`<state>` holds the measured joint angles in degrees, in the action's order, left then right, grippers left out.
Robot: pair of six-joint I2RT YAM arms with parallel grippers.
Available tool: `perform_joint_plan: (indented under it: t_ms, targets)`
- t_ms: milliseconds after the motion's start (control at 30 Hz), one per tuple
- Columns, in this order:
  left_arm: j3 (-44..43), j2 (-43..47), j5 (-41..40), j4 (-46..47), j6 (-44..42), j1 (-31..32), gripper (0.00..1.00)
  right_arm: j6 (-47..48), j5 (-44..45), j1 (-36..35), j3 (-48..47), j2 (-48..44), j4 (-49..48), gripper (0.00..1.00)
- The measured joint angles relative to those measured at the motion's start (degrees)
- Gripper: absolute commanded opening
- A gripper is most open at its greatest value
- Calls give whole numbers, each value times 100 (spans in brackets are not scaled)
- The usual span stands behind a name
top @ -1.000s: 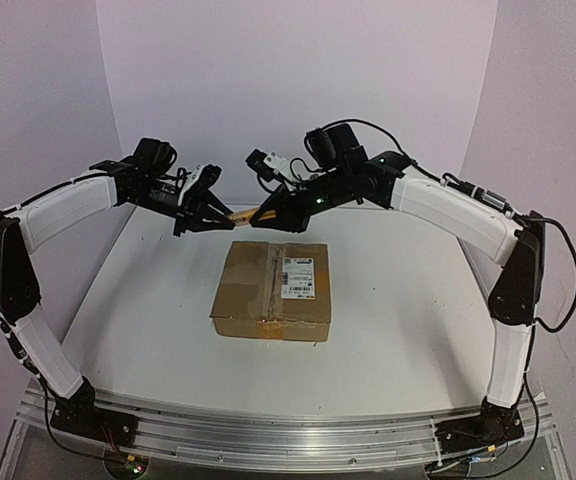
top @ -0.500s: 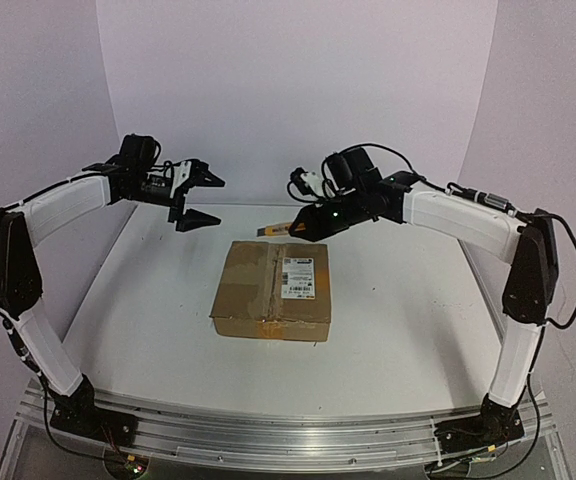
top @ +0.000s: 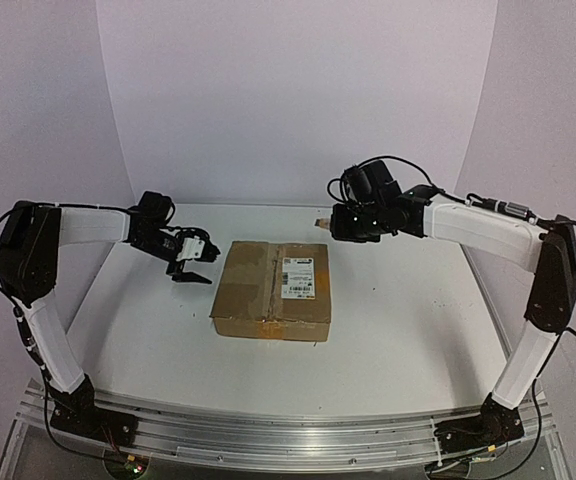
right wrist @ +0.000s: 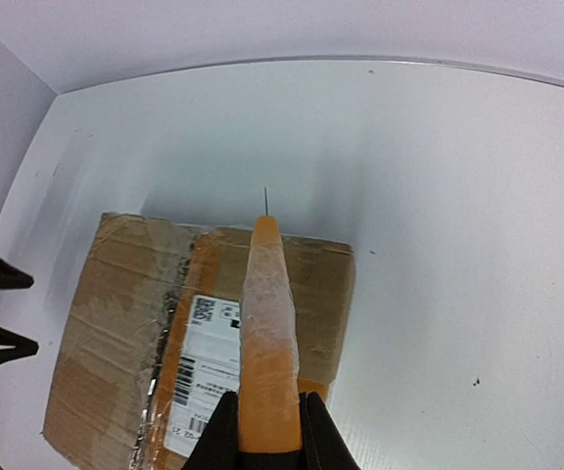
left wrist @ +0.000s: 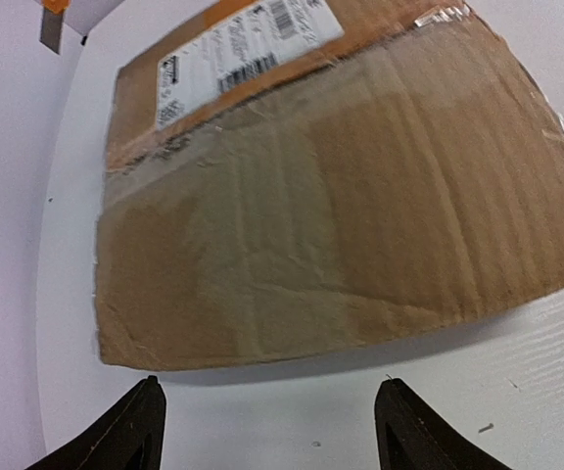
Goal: Unpack the express box
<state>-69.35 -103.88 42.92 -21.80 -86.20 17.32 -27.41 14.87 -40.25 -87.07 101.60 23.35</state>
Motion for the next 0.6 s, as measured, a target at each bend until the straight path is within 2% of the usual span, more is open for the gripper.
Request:
perform_joint_plan:
  t_ms: [167, 367, 600]
  targets:
    - [476, -4, -142, 84, -304, 144, 73, -152, 156, 133, 217, 0, 8, 0]
    - [1073, 250, -129, 435, -163, 627, 72, 196, -9, 197, 224, 0, -5, 0]
    - [1286, 536, -17, 532, 169, 974, 71, 557, -485, 131, 74, 33, 36, 0]
